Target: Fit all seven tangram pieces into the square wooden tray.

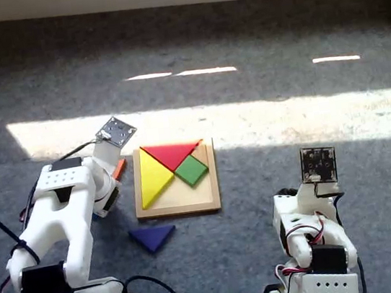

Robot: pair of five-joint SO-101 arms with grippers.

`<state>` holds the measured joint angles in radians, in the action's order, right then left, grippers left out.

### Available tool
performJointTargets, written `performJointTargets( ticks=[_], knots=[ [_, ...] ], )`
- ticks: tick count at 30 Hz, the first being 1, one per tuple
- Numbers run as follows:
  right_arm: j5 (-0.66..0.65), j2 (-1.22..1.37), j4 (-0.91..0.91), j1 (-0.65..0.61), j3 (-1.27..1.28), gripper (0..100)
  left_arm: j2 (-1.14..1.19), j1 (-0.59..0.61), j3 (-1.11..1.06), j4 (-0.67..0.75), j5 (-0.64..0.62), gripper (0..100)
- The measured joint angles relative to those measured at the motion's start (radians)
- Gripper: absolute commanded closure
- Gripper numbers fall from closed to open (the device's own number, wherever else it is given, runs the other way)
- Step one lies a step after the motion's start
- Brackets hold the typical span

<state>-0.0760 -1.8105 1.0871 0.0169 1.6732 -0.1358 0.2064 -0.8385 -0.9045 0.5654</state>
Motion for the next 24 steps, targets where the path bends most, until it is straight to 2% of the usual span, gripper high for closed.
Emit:
performJointTargets(
  ticks=[3, 10, 16, 24],
  knots=[
    [0.0, 0.0, 0.0, 0.0, 0.0, 95.7, -0.002, 0.002, 0.005, -0.023, 0.0, 99],
    [0.0, 0.0, 0.0, 0.0, 0.0, 95.7, -0.187, -0.035, 0.057, -0.229, 0.0, 99],
    [0.0, 0.0, 0.0, 0.0, 0.0, 95.7, -0.341, -0.235, 0.06, -0.319, -0.066, 99],
    [0.0, 0.0, 0.0, 0.0, 0.0, 95.7, -0.25, -0.483, 0.114, -0.275, -0.155, 99]
  ],
)
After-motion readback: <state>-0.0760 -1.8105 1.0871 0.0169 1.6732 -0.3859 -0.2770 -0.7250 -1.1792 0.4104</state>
